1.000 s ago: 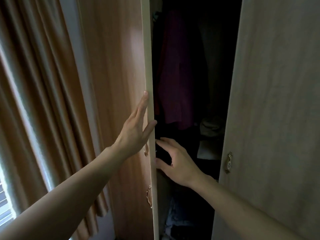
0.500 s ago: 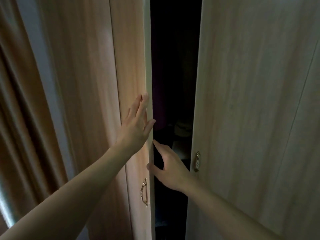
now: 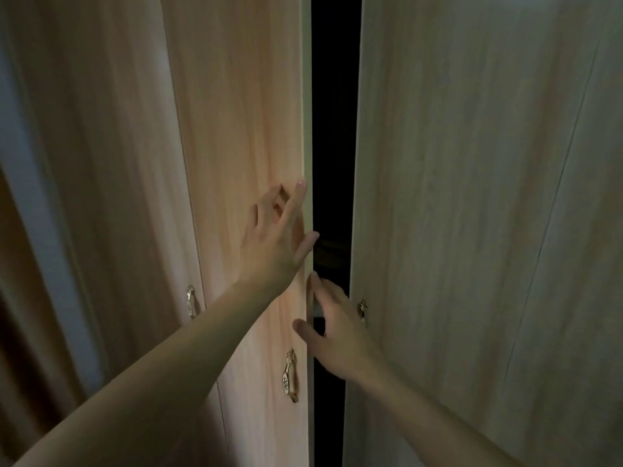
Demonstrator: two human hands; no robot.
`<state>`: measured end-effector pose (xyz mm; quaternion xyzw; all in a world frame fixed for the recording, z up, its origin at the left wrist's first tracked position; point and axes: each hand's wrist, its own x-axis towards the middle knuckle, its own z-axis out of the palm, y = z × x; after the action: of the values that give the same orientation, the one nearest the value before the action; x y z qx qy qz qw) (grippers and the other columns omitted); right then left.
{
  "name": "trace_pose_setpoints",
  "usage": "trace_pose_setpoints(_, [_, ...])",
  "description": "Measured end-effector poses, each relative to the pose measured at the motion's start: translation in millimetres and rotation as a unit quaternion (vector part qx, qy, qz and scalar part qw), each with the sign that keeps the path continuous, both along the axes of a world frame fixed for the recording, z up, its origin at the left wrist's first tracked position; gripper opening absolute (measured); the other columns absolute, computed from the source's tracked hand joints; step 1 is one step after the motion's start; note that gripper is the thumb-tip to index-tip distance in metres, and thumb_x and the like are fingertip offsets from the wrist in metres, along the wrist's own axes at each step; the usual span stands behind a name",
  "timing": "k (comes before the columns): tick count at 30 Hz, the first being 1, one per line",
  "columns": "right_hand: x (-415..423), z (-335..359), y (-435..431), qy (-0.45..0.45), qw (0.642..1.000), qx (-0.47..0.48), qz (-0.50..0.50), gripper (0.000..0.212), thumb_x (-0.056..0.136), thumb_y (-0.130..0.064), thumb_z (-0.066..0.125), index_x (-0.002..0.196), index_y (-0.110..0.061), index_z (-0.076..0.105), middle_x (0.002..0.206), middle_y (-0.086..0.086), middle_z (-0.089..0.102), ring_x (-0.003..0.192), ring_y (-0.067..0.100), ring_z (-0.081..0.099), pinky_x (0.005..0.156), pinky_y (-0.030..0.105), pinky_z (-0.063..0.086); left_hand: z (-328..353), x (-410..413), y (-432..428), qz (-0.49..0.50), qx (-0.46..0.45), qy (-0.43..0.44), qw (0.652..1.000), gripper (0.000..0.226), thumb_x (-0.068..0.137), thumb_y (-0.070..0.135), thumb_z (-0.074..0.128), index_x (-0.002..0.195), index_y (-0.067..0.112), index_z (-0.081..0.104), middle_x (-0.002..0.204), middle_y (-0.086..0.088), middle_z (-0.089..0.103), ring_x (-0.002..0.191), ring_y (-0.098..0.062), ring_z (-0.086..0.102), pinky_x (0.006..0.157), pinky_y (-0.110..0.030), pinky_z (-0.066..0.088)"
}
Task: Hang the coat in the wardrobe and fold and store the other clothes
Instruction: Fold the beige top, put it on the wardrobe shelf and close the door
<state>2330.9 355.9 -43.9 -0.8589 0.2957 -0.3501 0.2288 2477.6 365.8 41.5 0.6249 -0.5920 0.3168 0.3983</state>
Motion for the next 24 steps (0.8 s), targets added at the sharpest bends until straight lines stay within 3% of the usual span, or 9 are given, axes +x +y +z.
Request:
trace_pose_setpoints(7, [-11,2,-26,0.035,0.997,-0.006,-0.075,0.076,0.097,-0.045,0.053,0.156,-0.039,0.005,0.165,-0.012,0.0,0.15,0.005,0.004,0.12,0.027,0.013,-9,-2,-50,-0.031,-0.035,0.006,0.999,0.077,0.09,0.051,0.061,0.155,0.029,0.024,0.155,-0.015,0.025,0.133,-0.035,0.034,0.1,-0.05,0.045])
trace_pose_setpoints(9, [-10,2,-31,0.046,0.995,-0.012,-0.091,0.076,0.098,-0.045,0.054,0.156,-0.039,0.006,0.164,-0.014,-0.009,0.151,0.006,0.004,0.119,0.025,0.017,-11,-1,-64,-0.049,-0.039,0.0,0.998,0.077,0.092,0.049,0.06,0.156,0.027,0.022,0.16,-0.014,0.018,0.141,-0.035,0.027,0.109,-0.049,0.037])
trace_pose_setpoints(11, [-8,3,-35,0.053,0.992,-0.019,-0.113,0.076,0.097,-0.046,0.054,0.157,-0.038,0.007,0.163,-0.014,-0.015,0.151,0.01,0.007,0.119,0.033,0.029,-15,0,-75,-0.064,-0.036,-0.013,0.997,0.077,0.095,0.048,0.057,0.157,0.025,0.018,0.163,-0.014,0.01,0.148,-0.033,0.017,0.116,-0.048,0.028])
trace_pose_setpoints(18, [-1,0,-60,0.071,0.985,-0.036,-0.153,0.08,0.097,-0.048,0.053,0.158,-0.033,0.004,0.164,-0.008,-0.016,0.152,0.012,0.0,0.121,0.033,0.021,-23,9,-100,-0.084,0.012,-0.052,0.995,0.083,0.098,0.053,0.047,0.158,0.025,-0.003,0.164,-0.01,-0.016,0.151,-0.026,-0.016,0.123,-0.047,0.005])
trace_pose_setpoints(21, [1,-2,-74,0.071,0.983,-0.04,-0.164,0.081,0.096,-0.048,0.054,0.158,-0.032,0.005,0.165,-0.007,-0.015,0.152,0.012,0.004,0.121,0.034,0.023,-23,14,-108,-0.084,0.041,-0.078,0.993,0.083,0.099,0.055,0.043,0.157,0.025,-0.008,0.163,-0.01,-0.021,0.15,-0.026,-0.02,0.123,-0.048,0.005])
trace_pose_setpoints(24, [0,-3,-88,0.055,0.985,-0.038,-0.159,0.08,0.096,-0.047,0.056,0.158,-0.034,0.007,0.165,-0.005,-0.013,0.152,0.012,0.004,0.118,0.025,0.018,-22,17,-119,-0.077,0.052,-0.092,0.991,0.083,0.099,0.056,0.042,0.157,0.024,-0.007,0.163,-0.011,-0.021,0.15,-0.027,-0.02,0.123,-0.051,0.008])
